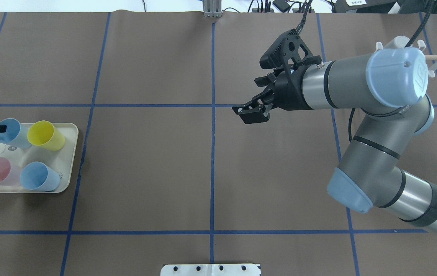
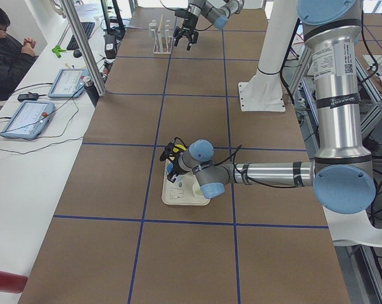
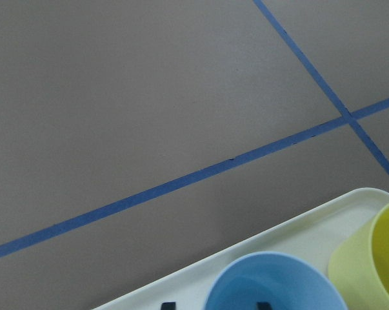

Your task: Transfer IKEA cup to right arm and place on rack

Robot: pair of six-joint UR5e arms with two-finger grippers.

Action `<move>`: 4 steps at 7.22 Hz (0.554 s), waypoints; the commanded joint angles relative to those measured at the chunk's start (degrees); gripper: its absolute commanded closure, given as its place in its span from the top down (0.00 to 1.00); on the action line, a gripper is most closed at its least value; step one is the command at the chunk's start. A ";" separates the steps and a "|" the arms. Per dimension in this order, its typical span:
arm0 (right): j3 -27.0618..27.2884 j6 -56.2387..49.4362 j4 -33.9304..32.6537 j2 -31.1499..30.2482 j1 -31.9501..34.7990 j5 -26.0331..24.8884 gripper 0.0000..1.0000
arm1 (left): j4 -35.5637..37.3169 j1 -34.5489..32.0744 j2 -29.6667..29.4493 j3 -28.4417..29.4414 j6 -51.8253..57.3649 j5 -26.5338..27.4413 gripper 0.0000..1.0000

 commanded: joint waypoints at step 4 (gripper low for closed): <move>-0.17 -0.09 0.00 0.00 -0.12 -0.03 0.99 | -0.03 0.03 -0.21 0.56 0.18 0.00 0.00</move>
